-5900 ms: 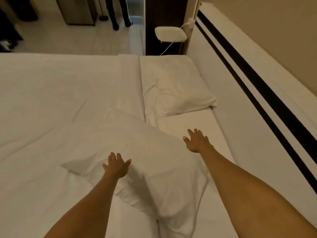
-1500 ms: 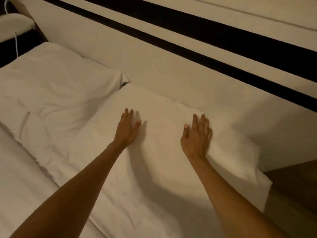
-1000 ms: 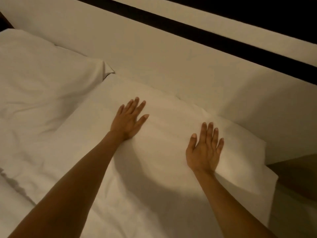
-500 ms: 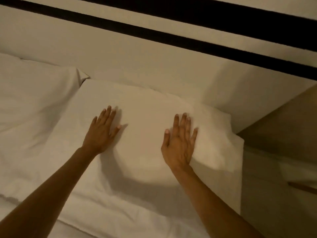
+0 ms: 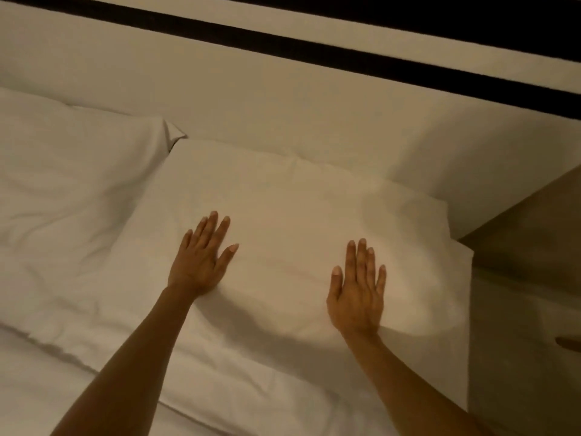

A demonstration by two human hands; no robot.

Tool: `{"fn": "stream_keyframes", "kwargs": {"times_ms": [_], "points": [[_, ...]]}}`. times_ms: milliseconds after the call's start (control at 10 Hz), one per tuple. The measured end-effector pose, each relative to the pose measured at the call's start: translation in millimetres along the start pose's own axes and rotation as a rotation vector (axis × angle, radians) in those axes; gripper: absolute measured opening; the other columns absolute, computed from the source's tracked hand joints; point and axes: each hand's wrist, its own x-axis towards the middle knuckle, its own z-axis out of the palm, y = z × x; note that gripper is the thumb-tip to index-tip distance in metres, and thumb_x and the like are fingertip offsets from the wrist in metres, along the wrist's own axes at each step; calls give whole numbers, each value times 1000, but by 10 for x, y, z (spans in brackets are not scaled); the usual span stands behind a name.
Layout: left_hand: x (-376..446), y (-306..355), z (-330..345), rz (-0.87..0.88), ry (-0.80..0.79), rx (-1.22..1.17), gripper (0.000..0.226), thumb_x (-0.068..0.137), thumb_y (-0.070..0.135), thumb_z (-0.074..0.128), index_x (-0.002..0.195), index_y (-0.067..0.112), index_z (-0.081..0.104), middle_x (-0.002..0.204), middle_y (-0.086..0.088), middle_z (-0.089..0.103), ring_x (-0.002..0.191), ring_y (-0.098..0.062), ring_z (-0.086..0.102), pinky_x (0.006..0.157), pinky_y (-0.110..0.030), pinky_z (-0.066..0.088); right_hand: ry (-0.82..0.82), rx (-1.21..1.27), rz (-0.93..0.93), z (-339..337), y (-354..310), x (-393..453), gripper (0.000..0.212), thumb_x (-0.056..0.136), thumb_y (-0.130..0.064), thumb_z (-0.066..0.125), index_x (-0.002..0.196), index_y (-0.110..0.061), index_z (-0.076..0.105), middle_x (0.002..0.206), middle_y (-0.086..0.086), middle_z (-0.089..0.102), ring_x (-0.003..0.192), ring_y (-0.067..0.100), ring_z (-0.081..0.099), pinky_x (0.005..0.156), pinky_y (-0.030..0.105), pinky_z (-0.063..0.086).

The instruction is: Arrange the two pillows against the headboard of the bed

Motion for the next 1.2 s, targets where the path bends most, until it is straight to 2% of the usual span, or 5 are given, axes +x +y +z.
{"fn": "stream_keyframes", "kwargs": {"times_ms": [300, 400, 600, 900, 1200], "points": [[-405, -578, -451, -433, 26, 116, 65, 101, 40, 25, 155, 8, 5, 164, -10, 3, 152, -25, 4, 121, -51, 10, 41, -39, 170, -429, 523, -126, 61, 100, -34, 19, 155, -7, 15, 163, 14, 15, 151, 28, 14, 119, 55, 14], [-370, -328, -516, -311, 140, 4, 67, 101, 43, 27, 154, 7, 11, 163, -10, 7, 151, -26, 9, 120, -48, 12, 75, 23, 16, -463, 74, -220, 61, 99, -30, 26, 152, -2, 25, 161, 17, 20, 150, 31, 20, 119, 55, 17], [-313, 372, -43, 20, -1, -24, 70, 92, 60, 5, 154, 28, -4, 162, 3, -9, 151, -16, -4, 123, -40, 5, -74, 72, -258, -22, -898, -484, 58, 98, -35, 30, 152, -12, 32, 161, 9, 23, 148, 26, 26, 117, 48, 17], [-868, -768, 159, -255, -83, 48, 107, 70, 82, -15, 154, 17, -5, 162, 3, -8, 151, -19, 2, 119, -49, 14, 14, -52, -191, 32, 364, -624, 58, 98, -39, 35, 149, -11, 38, 158, 6, 32, 145, 21, 34, 119, 45, 22], [-823, -647, -301, -383, -130, -12, 73, 99, 52, 21, 155, 13, -5, 164, -4, -7, 152, -20, -1, 122, -46, 9, -61, -97, 51, -269, 390, -585, 61, 96, -35, 27, 150, -6, 30, 154, 18, 37, 143, 32, 36, 115, 55, 24]]}}
